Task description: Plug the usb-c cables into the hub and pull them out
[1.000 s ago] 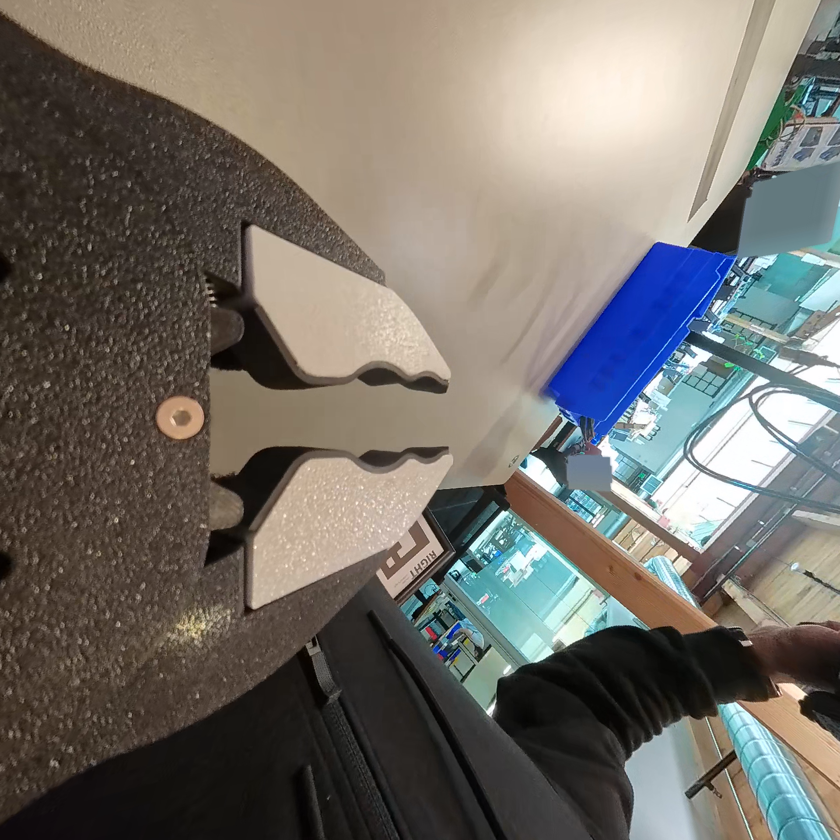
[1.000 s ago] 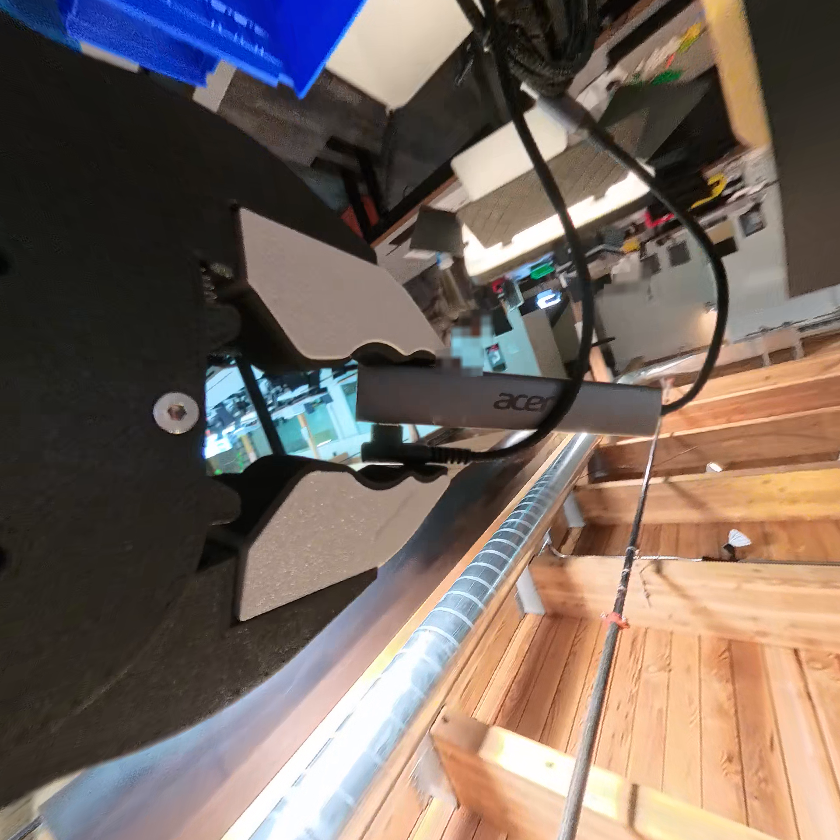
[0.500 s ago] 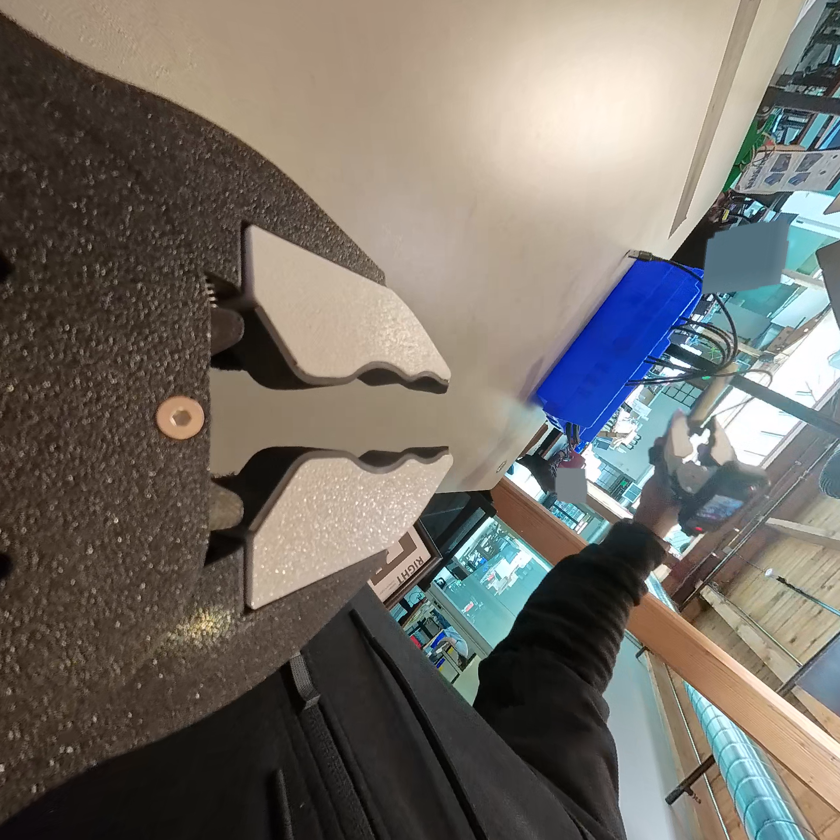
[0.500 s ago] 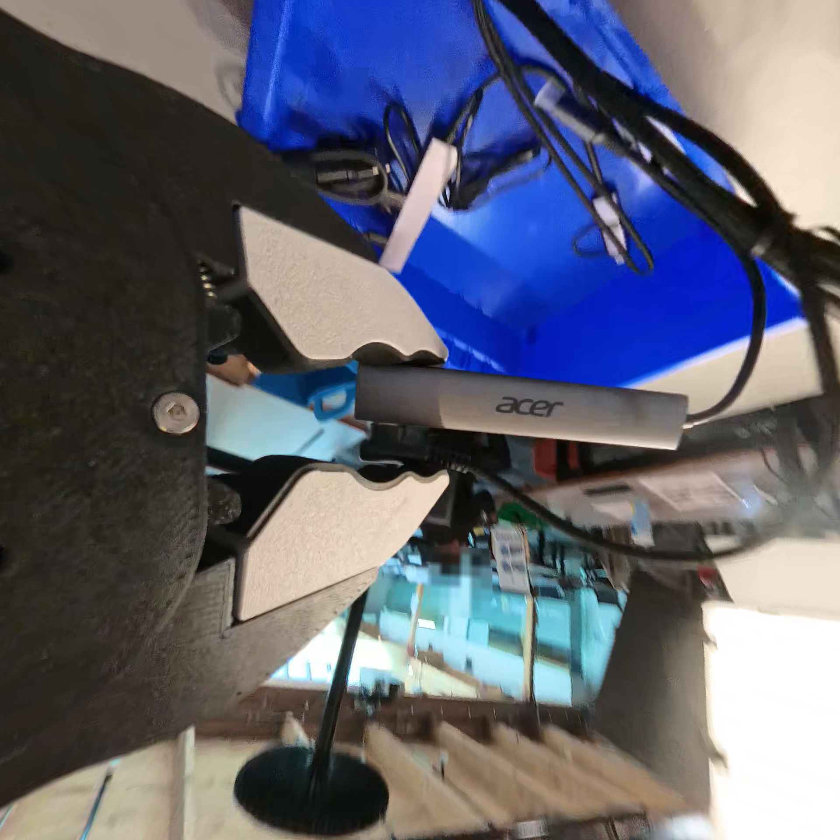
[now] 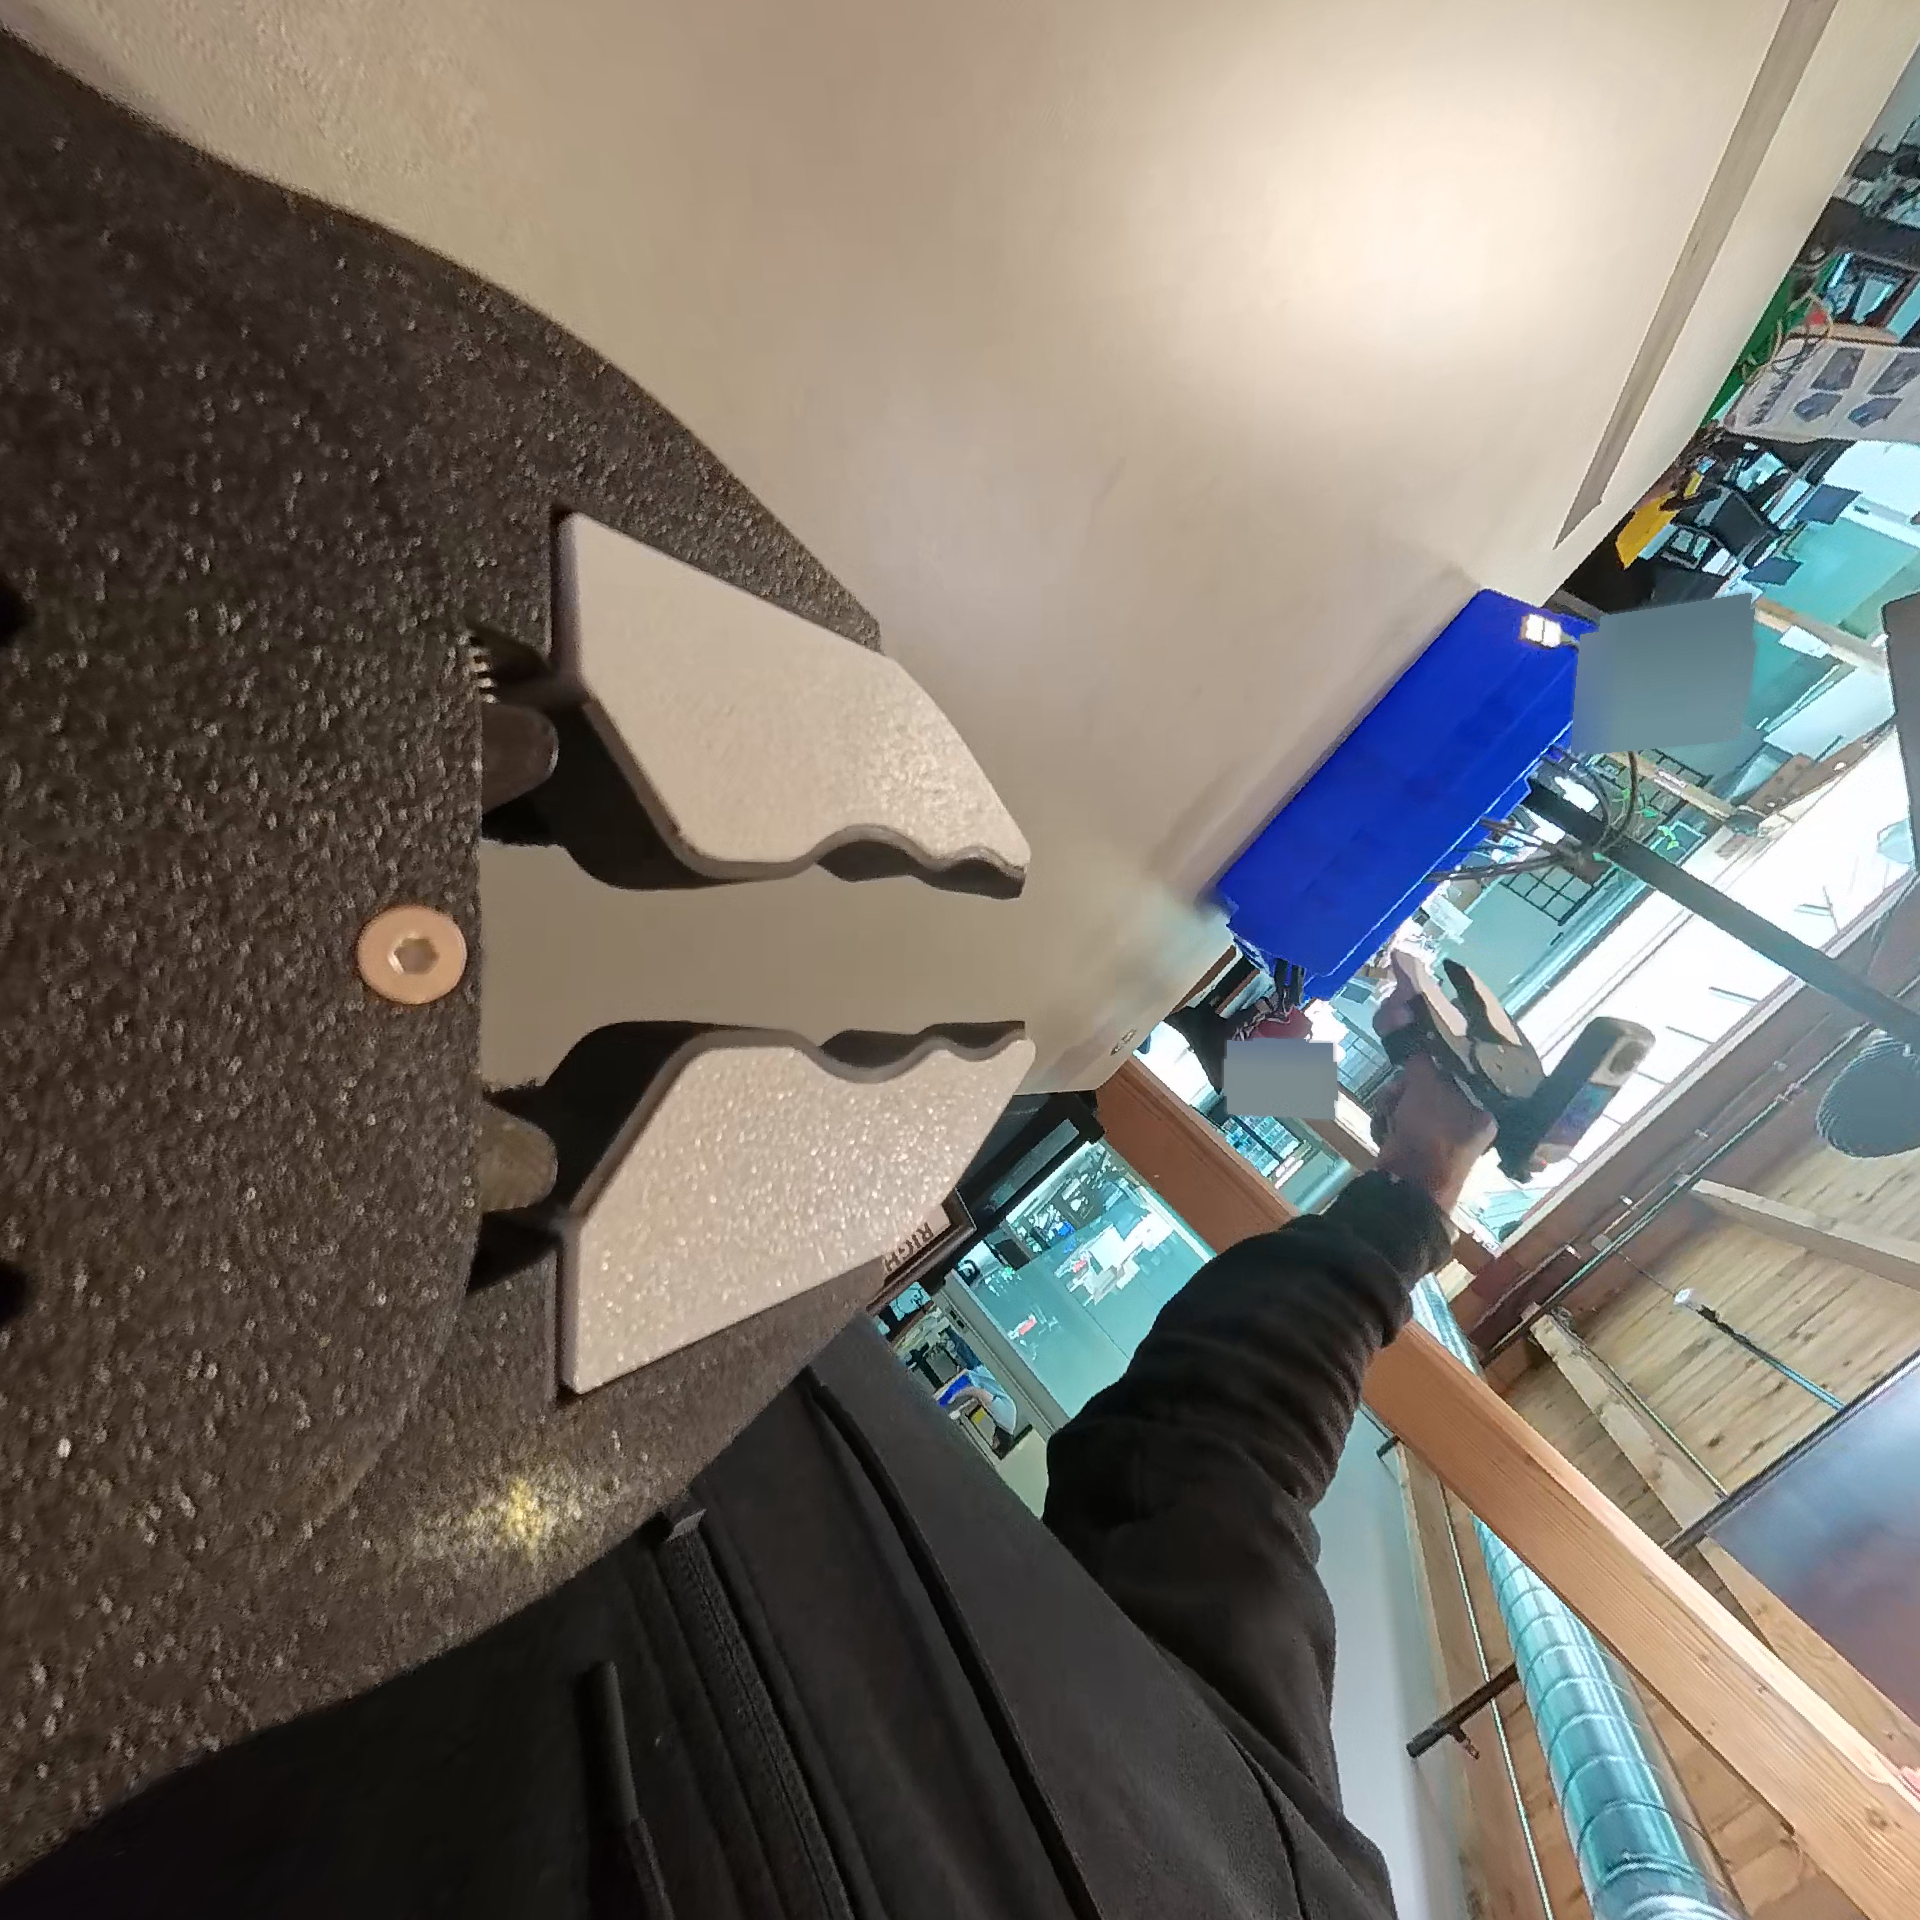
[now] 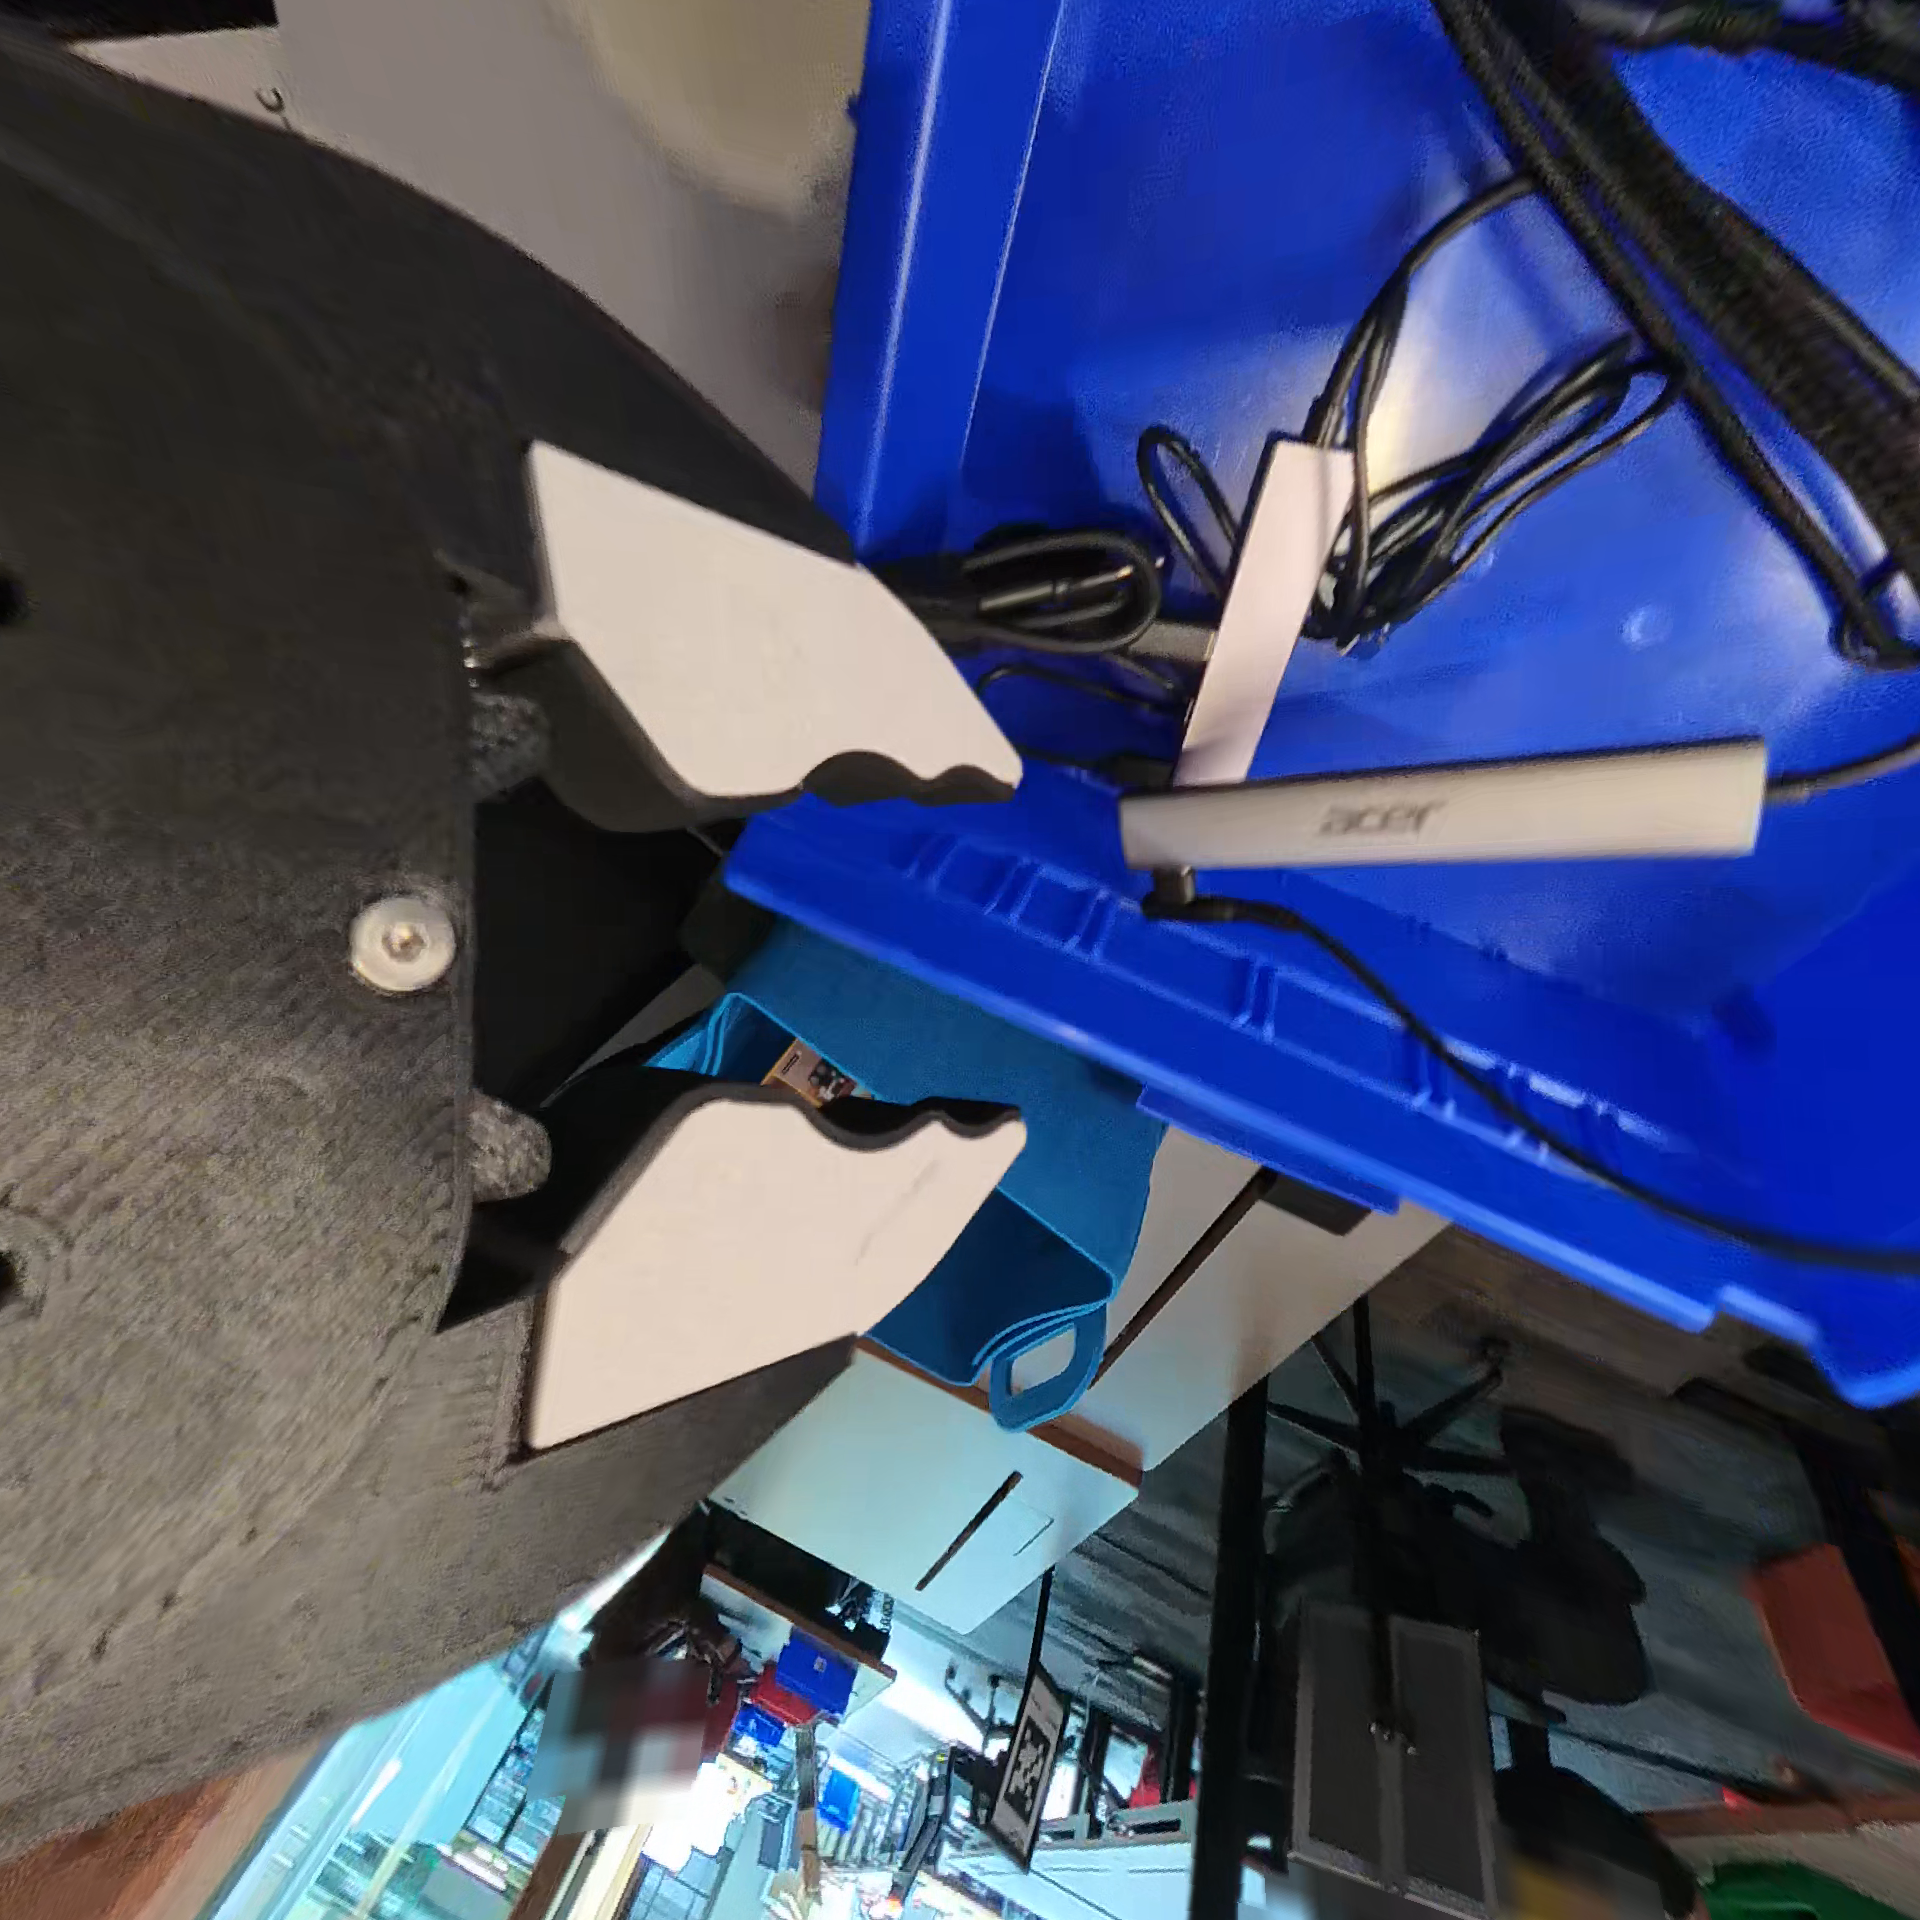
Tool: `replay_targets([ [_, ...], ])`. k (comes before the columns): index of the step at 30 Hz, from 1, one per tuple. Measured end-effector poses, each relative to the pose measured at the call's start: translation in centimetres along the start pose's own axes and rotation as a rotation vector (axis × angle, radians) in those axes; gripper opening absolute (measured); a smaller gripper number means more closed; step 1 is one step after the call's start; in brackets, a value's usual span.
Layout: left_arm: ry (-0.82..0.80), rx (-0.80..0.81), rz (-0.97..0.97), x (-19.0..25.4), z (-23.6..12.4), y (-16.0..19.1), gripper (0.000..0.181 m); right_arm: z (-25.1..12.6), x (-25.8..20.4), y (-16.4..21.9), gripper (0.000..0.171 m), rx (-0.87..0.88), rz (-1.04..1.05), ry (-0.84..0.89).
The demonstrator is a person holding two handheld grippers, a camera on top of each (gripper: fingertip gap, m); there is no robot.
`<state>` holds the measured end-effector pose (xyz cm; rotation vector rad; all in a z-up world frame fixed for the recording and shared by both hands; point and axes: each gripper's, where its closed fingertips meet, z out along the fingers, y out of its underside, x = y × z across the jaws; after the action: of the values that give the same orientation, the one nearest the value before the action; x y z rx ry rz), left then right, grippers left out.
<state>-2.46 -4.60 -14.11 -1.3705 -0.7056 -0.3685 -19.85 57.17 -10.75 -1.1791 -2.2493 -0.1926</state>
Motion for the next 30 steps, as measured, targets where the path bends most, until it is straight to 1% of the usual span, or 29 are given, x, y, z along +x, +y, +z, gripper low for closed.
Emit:
replay_targets([
  [2,0.009,-0.007,-0.016,-0.1,0.1,0.0,0.025,-1.7,1.8,0.7,0.056,0.009,0.031,0.035],
  [3,0.013,-0.011,-0.021,-0.1,0.1,0.1,0.025,-2.8,2.4,0.4,0.055,0.03,0.042,0.055],
  [4,0.017,-0.016,-0.026,-0.1,0.2,0.1,0.025,-3.8,2.7,-0.6,0.054,0.077,0.052,0.067],
  [6,0.024,-0.023,-0.035,-0.2,0.3,0.1,0.025,-5.8,1.9,-4.6,0.05,0.214,0.06,0.054],
  [9,0.039,-0.051,-0.05,-0.3,0.7,0.2,0.026,-7.0,-2.6,-11.9,0.05,0.356,-0.022,-0.032],
  [11,0.047,-0.069,-0.055,-0.4,0.9,0.3,0.026,-6.4,-6.7,-16.3,0.055,0.385,-0.144,-0.075],
  [13,0.05,-0.079,-0.049,-0.3,0.9,0.5,0.026,-5.0,-10.5,-19.7,0.06,0.379,-0.325,-0.033],
  [16,0.028,-0.053,-0.007,-0.1,0.6,0.3,0.026,-2.4,-14.2,-23.0,0.066,0.35,-0.571,0.071],
  [18,0.014,-0.009,0.006,0.0,0.2,-0.1,0.026,-0.4,-14.4,-24.1,0.066,0.289,-0.69,0.181],
  [19,0.009,0.017,0.007,0.0,-0.1,-0.3,0.026,0.4,-13.9,-24.5,0.061,0.256,-0.727,0.245],
  [20,0.004,0.043,0.006,0.0,-0.4,-0.6,0.026,0.9,-13.1,-25.1,0.047,0.239,-0.753,0.312],
  [22,-0.005,0.084,-0.002,0.0,-1.1,-0.9,0.026,1.0,-12.2,-26.0,0.009,0.266,-0.772,0.378],
  [24,-0.004,0.112,-0.008,0.2,-1.8,-1.1,0.026,0.7,-11.5,-26.1,0.007,0.296,-0.725,0.345],
  [26,0.002,0.136,-0.015,0.3,-2.3,-1.3,0.026,-0.2,-9.9,-25.5,0.007,0.319,-0.648,0.333],
  [28,0.01,0.156,-0.028,0.2,-2.5,-1.6,0.025,-1.2,-7.9,-24.1,0.007,0.342,-0.57,0.331],
  [30,0.019,0.149,-0.051,0.0,-2.4,-1.6,0.025,-1.8,-6.2,-21.8,0.007,0.355,-0.477,0.294],
])
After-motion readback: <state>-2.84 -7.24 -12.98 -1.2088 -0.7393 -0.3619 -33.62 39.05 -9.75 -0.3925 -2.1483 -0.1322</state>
